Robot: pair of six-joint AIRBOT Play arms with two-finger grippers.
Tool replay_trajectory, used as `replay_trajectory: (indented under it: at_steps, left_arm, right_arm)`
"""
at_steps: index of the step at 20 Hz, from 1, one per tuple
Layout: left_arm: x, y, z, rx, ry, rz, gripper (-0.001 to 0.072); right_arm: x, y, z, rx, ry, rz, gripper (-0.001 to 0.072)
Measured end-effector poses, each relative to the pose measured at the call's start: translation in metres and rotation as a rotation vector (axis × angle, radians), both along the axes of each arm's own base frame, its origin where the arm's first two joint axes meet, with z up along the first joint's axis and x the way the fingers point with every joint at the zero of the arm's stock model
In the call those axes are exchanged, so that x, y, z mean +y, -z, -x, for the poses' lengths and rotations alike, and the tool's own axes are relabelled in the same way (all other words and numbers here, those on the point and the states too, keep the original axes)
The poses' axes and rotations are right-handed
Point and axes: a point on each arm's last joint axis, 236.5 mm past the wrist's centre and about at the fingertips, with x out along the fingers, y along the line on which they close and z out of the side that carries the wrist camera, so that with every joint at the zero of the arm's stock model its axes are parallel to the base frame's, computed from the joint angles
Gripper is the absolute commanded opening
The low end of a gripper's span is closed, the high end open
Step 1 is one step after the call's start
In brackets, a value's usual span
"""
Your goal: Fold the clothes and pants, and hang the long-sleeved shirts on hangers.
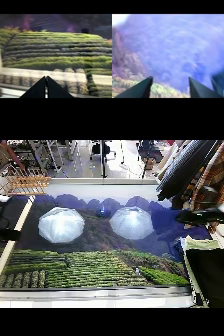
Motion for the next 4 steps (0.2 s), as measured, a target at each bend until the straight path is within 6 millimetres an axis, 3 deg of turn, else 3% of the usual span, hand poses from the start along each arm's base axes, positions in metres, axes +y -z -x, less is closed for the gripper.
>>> replay_trajectory:
  at_steps: [1,4]
  left_arm:
    - [0.006,-0.003,0.000,-0.008,-0.012,-0.014,0.0005]
    - [0.016,-0.006,0.000,-0.020,-0.032,-0.036,0.0005]
  right_arm:
    - [0.020,0.005,-0.011,-0.017,-0.055,0.038,0.0013]
    - [0.050,0.006,-0.043,-0.118,-0.130,0.127,0.0019]
